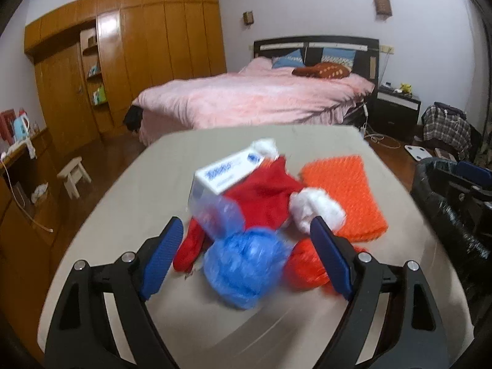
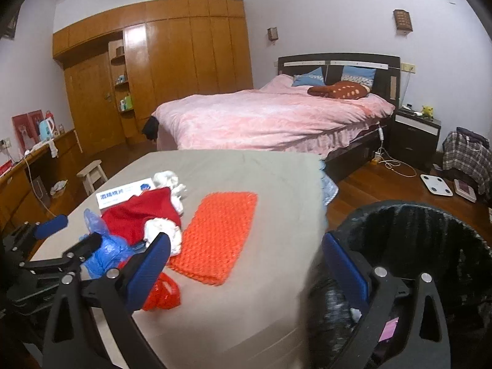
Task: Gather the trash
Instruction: 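Grasp the blue plastic bag with the left tool while the right tool grasps the white tissue, then carry the blue bag and tissue over the bin and release both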
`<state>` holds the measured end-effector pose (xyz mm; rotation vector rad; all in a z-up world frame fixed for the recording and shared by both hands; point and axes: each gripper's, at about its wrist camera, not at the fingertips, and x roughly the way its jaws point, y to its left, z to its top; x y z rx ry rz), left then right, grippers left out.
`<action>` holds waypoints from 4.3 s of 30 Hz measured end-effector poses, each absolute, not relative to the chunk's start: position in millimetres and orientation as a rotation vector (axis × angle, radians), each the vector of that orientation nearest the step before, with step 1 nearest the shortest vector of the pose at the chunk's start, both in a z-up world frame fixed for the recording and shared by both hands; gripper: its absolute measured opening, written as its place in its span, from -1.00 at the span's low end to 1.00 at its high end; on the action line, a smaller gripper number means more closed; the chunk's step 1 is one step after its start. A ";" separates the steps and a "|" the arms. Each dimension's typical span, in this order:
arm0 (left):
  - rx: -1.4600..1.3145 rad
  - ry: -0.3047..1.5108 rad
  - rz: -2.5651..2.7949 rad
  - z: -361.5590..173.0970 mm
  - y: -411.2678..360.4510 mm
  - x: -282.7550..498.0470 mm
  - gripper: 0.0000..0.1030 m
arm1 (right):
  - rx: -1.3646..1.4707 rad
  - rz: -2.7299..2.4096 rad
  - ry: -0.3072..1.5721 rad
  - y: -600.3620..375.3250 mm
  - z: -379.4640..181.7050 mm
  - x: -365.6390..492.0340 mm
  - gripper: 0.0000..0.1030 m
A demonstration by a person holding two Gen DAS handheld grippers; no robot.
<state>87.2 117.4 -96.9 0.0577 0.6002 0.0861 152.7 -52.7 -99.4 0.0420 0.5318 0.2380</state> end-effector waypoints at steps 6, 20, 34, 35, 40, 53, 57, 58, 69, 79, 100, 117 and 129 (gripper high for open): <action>0.024 0.658 0.086 -115.7 127.4 95.1 0.44 | 0.006 0.246 0.546 -40.7 -107.0 156.4 0.88; 0.002 0.695 0.058 -129.5 127.7 98.3 -0.34 | -0.016 0.263 0.564 -27.0 -112.5 163.4 0.88; -0.002 0.528 0.088 -82.9 132.9 85.6 -0.36 | -0.005 0.345 0.591 9.6 -117.9 191.4 0.72; 0.002 0.526 0.093 -82.7 133.7 86.1 -0.36 | -0.005 0.358 0.602 15.0 -120.2 194.5 0.69; -0.002 0.533 0.107 -84.3 138.1 89.3 -0.36 | -0.015 0.394 0.635 32.6 -128.4 201.5 0.58; -0.019 0.547 0.125 -89.0 150.6 92.6 -0.36 | -0.044 0.479 0.752 51.3 -147.9 208.9 -0.52; -0.019 0.541 0.125 -86.4 149.7 91.1 -0.36 | -0.033 0.480 0.705 43.8 -130.4 200.3 -0.53; -0.018 0.537 0.124 -84.0 148.6 91.1 -0.36 | -0.031 0.479 0.695 42.7 -125.7 199.1 -0.53; -0.011 0.481 0.088 -56.5 131.0 87.5 -0.36 | 0.009 0.461 0.582 13.5 -73.2 178.8 -0.53; 0.005 0.440 0.029 -36.9 101.1 84.8 -0.36 | 0.042 0.403 0.519 -24.9 -44.6 162.9 -0.53; 0.025 0.416 -0.159 -24.9 11.1 94.1 -0.36 | 0.078 0.188 0.475 -125.7 -28.4 129.9 -0.53; 0.056 0.412 -0.341 -30.8 -76.3 103.3 -0.36 | 0.119 -0.017 0.478 -216.1 -37.3 108.1 -0.53; 0.078 0.428 -0.463 -44.2 -138.9 112.0 -0.36 | 0.144 -0.135 0.491 -266.0 -50.3 94.6 -0.52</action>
